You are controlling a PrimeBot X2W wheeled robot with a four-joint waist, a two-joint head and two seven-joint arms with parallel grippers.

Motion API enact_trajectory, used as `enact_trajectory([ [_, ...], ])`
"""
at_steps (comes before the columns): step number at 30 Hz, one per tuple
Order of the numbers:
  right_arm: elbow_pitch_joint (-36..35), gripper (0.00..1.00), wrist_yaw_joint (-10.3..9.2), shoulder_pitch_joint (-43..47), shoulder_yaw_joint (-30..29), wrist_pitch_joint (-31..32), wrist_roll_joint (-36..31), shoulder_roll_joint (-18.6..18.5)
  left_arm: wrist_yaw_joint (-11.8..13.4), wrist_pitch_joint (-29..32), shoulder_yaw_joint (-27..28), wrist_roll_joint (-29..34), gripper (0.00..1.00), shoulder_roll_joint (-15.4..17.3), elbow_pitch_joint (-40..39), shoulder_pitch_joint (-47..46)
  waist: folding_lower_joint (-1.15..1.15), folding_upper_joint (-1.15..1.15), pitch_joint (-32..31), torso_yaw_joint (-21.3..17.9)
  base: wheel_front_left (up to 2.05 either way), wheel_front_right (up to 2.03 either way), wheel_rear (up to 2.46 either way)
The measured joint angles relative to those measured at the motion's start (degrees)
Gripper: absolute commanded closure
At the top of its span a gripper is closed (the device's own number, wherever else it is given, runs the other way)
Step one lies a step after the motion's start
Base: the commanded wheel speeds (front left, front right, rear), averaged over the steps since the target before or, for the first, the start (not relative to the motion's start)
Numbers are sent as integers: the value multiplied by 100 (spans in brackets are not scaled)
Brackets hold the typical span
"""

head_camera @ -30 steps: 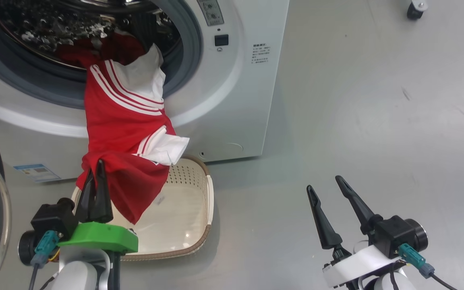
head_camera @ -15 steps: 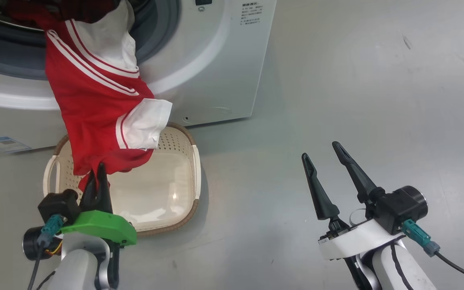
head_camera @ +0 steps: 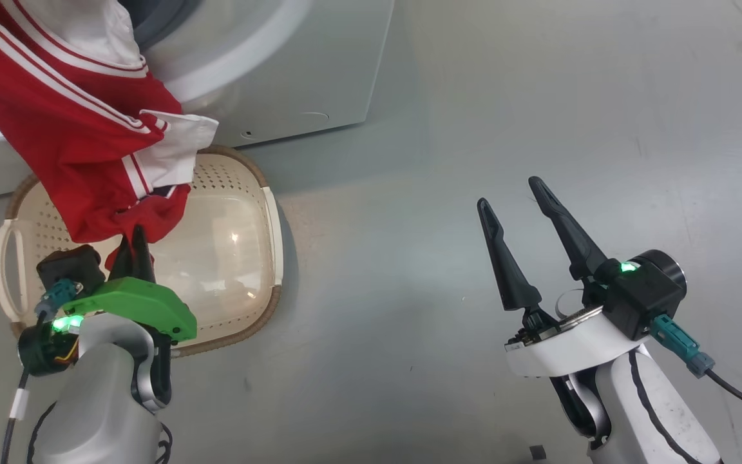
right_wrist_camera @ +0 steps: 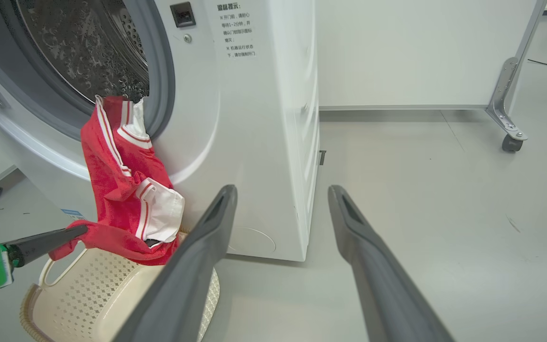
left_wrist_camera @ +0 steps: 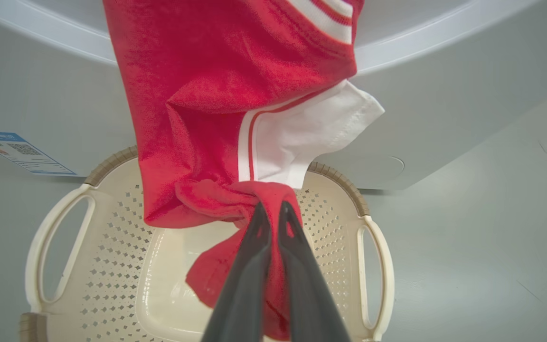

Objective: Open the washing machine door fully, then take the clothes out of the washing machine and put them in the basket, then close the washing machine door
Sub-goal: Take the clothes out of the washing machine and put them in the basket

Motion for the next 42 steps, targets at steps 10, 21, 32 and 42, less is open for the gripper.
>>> enact_trajectory([
  [10, 25, 0, 23, -216, 13, 0, 83, -5, -58, 35, 168, -241, 83, -14, 744, -476, 0, 0, 357, -234, 0, 0, 0],
  [21, 142, 0, 23, -300, 3, 0, 155, -5, -113, -141, 194, -238, 0, -21, 1303, -805, 0, 0, 408, -331, 0, 0, 0],
  [32, 266, 0, 23, -337, -79, 0, 211, -7, -211, -400, 53, -52, 0, -27, 1500, -808, 0, 0, 121, -247, 0, 0, 0],
  [42, 445, 0, 16, -284, -243, 0, 183, -8, -261, -417, 137, 222, 0, -64, 761, -777, 0, 0, -290, -14, 0, 0, 0],
])
